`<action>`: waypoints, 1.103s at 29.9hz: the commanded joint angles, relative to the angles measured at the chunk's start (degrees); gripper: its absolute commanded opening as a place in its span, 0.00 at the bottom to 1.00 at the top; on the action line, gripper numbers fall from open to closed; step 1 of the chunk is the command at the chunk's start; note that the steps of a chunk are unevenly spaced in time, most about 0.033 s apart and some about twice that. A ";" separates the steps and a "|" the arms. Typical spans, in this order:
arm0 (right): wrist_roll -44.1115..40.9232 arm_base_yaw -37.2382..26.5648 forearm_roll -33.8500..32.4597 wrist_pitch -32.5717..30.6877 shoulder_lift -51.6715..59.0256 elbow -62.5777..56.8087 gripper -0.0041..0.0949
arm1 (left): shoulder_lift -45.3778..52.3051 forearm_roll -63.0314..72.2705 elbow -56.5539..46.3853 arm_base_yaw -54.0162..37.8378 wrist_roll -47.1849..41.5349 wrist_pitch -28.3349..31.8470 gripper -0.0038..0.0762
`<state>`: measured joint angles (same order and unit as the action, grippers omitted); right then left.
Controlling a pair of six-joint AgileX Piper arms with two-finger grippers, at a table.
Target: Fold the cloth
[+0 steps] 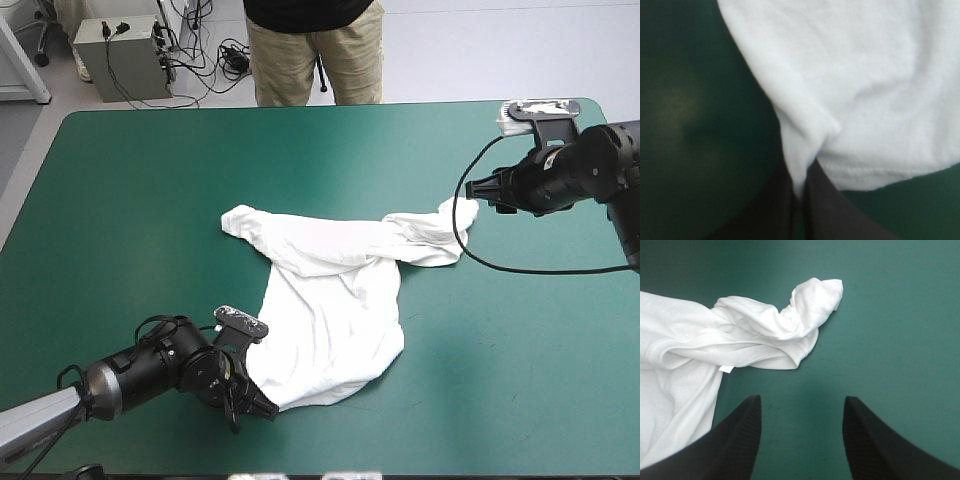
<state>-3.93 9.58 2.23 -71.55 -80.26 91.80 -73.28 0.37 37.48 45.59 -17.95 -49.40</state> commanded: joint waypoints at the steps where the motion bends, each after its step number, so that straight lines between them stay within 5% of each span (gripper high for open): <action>1: -0.43 -0.25 -0.10 0.05 -0.34 -0.69 0.54 | 0.17 -2.08 0.23 0.09 -0.03 1.47 0.04; 10: 0.72 -0.25 -0.64 9.51 -4.77 -13.99 0.54 | 0.17 -1.98 0.23 0.09 -0.03 1.34 0.04; 33: 0.72 -0.35 2.47 25.01 -21.95 -13.23 0.54 | 0.17 -1.47 0.23 0.09 -0.03 -0.13 0.04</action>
<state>-3.73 9.58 3.89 -48.36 -103.09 76.63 -73.28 0.58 37.48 45.59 -17.93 -49.51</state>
